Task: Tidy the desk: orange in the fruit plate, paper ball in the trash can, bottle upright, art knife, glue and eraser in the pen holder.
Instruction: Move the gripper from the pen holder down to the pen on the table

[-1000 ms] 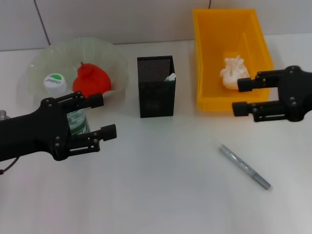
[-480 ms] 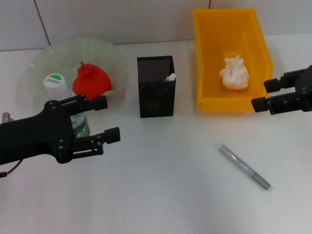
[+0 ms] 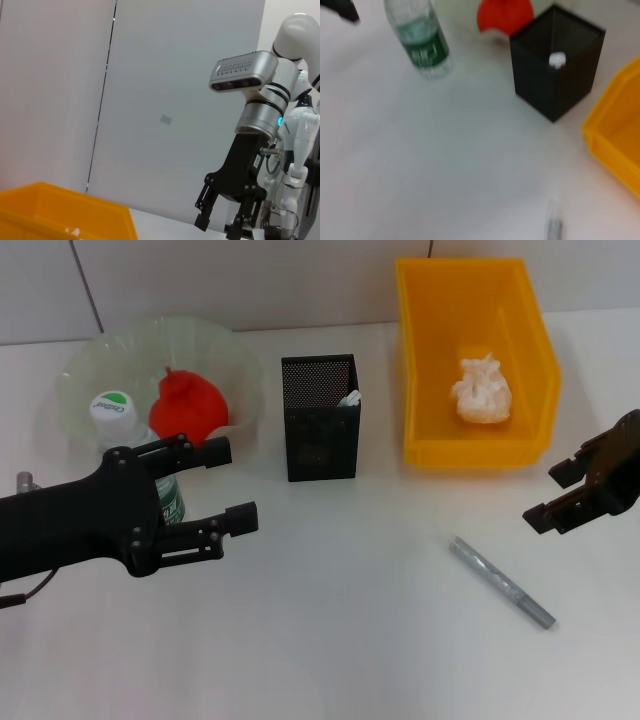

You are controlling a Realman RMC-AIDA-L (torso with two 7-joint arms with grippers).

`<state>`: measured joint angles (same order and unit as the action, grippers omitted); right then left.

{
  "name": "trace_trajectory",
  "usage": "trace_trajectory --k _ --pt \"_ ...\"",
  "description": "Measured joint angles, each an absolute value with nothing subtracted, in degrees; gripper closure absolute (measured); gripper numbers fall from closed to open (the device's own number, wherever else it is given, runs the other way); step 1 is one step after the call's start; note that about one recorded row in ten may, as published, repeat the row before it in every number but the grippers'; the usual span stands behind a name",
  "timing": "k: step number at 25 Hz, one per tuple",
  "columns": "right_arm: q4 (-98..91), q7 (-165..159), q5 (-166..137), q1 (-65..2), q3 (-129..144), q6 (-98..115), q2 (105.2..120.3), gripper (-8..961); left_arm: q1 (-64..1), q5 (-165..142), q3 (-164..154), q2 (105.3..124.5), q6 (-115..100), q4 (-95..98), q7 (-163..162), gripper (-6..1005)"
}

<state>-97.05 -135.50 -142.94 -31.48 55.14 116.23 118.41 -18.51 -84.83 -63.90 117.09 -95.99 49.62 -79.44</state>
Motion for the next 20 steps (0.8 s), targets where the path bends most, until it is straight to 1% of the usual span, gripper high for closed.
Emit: trace_trajectory --k 10,20 --pt "-91.13 -136.21 -150.02 -36.14 60.36 116.02 118.74 268 -18.98 -86.12 -63.89 117.67 -95.95 49.72 -79.48 197" --pt "-82.72 -134.76 -151.96 -37.75 62.62 110.68 118.80 268 -19.31 -86.14 -63.90 117.56 -95.97 49.82 -79.76 197"
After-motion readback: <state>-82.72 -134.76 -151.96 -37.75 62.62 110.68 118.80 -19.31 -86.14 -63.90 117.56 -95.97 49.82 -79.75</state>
